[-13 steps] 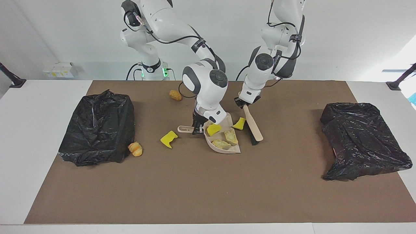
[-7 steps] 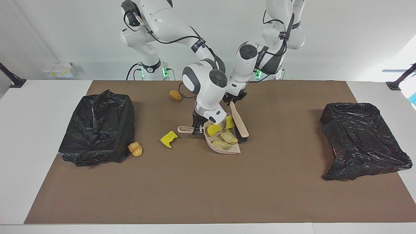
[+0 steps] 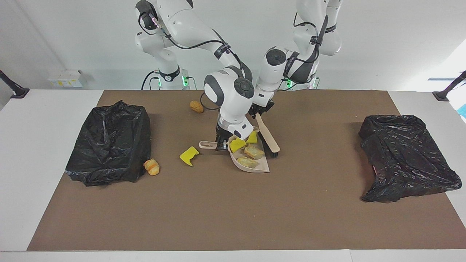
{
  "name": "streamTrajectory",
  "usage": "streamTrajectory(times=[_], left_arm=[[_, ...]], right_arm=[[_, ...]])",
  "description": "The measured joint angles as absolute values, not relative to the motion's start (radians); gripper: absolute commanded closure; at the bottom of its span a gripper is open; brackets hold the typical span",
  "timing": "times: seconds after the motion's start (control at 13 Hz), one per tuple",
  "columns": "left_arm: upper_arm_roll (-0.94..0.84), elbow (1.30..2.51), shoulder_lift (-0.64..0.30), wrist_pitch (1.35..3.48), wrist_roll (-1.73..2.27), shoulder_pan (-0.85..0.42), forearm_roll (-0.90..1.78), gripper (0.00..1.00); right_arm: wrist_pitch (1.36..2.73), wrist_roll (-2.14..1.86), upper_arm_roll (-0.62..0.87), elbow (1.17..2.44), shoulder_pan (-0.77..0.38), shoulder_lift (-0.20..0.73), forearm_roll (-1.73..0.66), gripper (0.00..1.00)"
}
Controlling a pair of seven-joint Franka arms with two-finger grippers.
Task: Sweep and dump trash in bin
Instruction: 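Sweep the paper and sponge pieces into the dustpan with the left gripper, then carry the dustpan to the black bag and tip it with the right gripper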
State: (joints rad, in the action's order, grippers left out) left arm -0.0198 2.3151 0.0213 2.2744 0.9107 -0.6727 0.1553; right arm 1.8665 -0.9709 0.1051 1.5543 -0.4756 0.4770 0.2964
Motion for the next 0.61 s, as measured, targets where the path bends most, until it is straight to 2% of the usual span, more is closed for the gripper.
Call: streamTrajectory(times=[0.61], left_arm=[[-0.018, 2.350, 0.055, 2.178, 0.908, -0.631, 0.154, 1.00]], right_arm=[[1.903, -0.964, 0.104, 1.546, -0.389, 0.432, 0.198, 1.00]])
